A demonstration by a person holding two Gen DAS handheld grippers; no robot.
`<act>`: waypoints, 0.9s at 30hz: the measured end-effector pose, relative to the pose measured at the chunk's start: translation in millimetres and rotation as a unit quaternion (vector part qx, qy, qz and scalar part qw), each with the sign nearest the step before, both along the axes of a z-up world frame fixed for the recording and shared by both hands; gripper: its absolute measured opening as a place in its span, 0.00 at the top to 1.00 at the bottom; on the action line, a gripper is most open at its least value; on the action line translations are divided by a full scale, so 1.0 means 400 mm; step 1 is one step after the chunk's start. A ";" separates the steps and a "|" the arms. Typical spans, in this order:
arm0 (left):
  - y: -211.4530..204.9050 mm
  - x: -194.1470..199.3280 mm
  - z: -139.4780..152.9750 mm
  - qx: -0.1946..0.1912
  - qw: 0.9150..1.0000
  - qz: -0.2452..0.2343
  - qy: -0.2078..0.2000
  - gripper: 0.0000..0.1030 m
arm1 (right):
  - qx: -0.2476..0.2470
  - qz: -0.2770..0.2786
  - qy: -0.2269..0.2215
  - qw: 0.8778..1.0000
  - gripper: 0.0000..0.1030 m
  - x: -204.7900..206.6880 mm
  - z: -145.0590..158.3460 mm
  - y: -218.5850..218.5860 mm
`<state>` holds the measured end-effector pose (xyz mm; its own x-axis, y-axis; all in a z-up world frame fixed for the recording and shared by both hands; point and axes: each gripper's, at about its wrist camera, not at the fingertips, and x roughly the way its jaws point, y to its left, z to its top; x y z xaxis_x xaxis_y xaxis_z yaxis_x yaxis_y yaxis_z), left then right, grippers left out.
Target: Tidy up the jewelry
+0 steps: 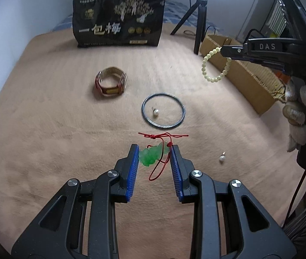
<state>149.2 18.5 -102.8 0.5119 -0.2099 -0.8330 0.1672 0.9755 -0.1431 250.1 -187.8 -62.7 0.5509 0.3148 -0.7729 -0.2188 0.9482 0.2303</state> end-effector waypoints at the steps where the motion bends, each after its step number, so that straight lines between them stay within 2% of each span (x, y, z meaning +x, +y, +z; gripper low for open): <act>1: -0.002 -0.001 0.007 -0.001 1.000 0.000 -0.003 0.72 | 0.001 0.001 -0.004 1.000 0.95 -0.007 0.009 -0.004; 13: -0.050 -0.001 0.115 -0.032 0.998 -0.004 -0.048 0.72 | 0.019 -0.010 -0.049 0.999 0.95 -0.078 0.119 -0.099; 22: -0.111 0.036 0.169 -0.050 0.996 -0.010 -0.077 0.72 | 0.042 -0.057 -0.069 0.995 0.95 -0.095 0.159 -0.238; 27: -0.151 0.074 0.175 -0.071 0.995 -0.017 -0.072 0.72 | 0.070 -0.087 -0.074 0.991 0.95 -0.096 0.171 -0.321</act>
